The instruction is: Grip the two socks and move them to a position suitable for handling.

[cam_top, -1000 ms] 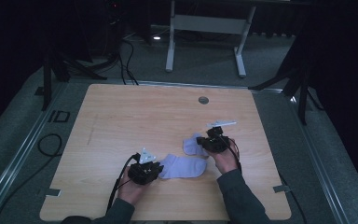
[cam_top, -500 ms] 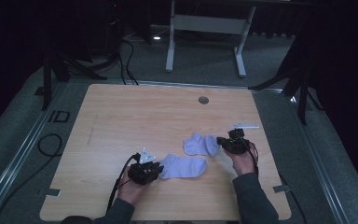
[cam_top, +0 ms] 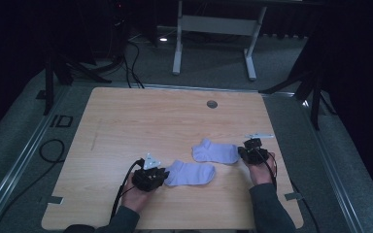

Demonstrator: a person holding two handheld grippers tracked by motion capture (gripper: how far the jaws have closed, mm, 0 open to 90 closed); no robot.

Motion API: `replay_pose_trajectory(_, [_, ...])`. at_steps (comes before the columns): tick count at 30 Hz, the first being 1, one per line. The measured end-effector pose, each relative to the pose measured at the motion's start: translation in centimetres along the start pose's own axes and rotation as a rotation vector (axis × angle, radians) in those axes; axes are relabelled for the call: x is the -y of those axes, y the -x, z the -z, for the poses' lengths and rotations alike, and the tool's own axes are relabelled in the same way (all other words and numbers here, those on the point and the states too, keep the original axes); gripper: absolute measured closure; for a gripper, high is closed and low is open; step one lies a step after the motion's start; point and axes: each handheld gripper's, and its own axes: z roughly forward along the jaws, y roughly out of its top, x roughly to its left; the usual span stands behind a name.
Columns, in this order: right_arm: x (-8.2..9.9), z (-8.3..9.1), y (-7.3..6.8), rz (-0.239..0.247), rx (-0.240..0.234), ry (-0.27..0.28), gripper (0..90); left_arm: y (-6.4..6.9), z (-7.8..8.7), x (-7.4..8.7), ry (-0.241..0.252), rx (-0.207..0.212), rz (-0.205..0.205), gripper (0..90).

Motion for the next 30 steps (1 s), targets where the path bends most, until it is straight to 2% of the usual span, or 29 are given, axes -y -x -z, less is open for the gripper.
replay_pose_trajectory(3, [0.1,-0.1,0.2,-0.004,0.001,-0.014,85.7,-0.1,0.1,-0.1,0.004,-0.003,0.000,74.2])
replay_pose_trajectory(4, [0.2,-0.2,0.4,-0.003,-0.006,-0.024,78.4,-0.1,0.1,-0.1,0.005,-0.004,0.000,74.0])
replay_pose_trajectory(8, [-0.2,0.4,0.5,-0.012,-0.011,0.006,65.1,-0.5,0.1,-0.2,0.002,-0.011,0.004,72.3])
replay_pose_trajectory(11, [-0.9,1.0,0.1,0.017,-0.032,0.026,59.8,-0.6,0.2,-0.2,0.001,-0.018,-0.003,72.1])
replay_pose_trajectory(17, [-1.9,1.5,-1.3,0.083,-0.073,0.024,55.4,-0.7,0.4,-0.2,0.007,-0.018,0.002,70.8])
replay_pose_trajectory(30, [-2.9,1.4,-3.2,0.135,-0.117,0.021,50.9,-0.7,0.3,-0.3,0.012,-0.011,0.009,68.9])
